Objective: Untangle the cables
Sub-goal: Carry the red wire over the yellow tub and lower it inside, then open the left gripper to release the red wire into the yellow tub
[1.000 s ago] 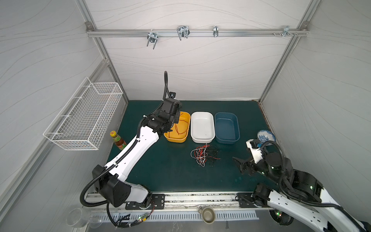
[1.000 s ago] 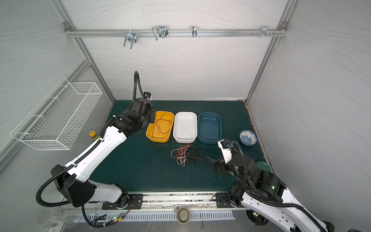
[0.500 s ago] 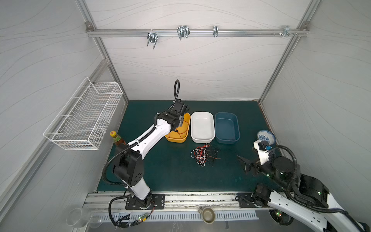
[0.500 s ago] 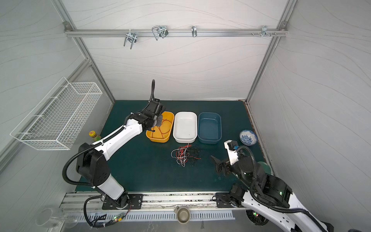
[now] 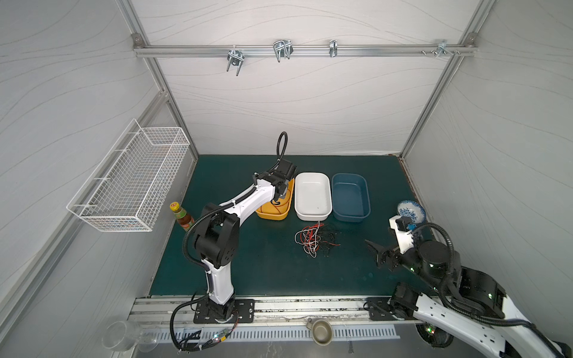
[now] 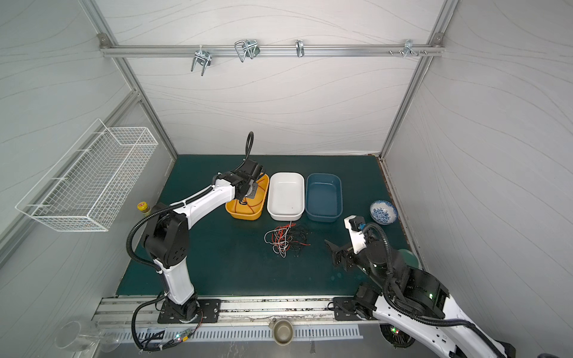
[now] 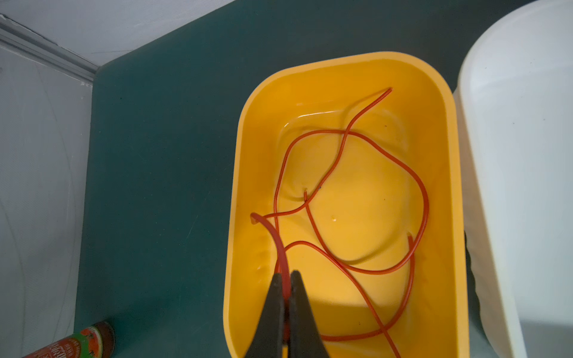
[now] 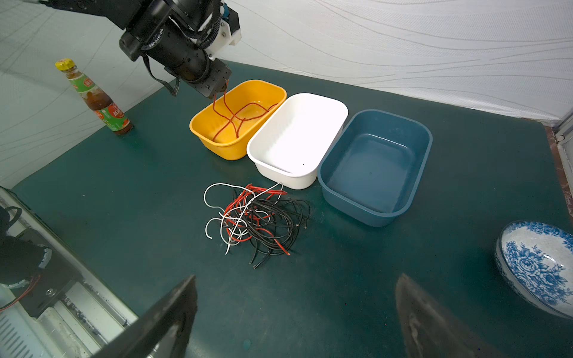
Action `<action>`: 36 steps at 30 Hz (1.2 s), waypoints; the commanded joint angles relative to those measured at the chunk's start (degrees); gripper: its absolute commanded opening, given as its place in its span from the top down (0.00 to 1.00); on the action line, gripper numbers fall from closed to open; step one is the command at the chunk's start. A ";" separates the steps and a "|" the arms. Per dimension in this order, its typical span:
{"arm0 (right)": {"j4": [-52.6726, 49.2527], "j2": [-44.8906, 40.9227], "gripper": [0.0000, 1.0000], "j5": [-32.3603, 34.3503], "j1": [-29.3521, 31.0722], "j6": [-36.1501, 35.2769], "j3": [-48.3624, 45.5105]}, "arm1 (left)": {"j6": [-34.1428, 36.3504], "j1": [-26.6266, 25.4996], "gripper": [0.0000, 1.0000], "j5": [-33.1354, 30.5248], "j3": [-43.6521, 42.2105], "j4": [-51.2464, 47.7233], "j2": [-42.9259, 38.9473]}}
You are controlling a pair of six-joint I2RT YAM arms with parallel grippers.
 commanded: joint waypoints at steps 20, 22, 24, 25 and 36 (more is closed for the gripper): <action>0.48 0.25 0.01 0.19 0.27 -0.06 -0.36 | -1.99 -0.52 1.00 4.50 3.12 -2.41 8.32; 0.46 0.27 0.01 0.28 0.27 0.01 -0.35 | -1.82 -0.75 0.97 4.27 3.21 -2.80 8.57; 0.46 0.41 0.01 0.27 0.27 -0.01 -0.36 | -1.78 -0.82 0.93 4.29 3.20 -3.04 8.86; 0.40 0.49 0.01 0.29 0.27 -0.02 -0.36 | -1.79 -0.82 0.90 4.35 3.29 -3.36 8.98; 0.37 0.51 0.01 0.63 0.27 0.15 -0.36 | -2.01 -0.82 0.71 4.70 3.82 -4.30 7.28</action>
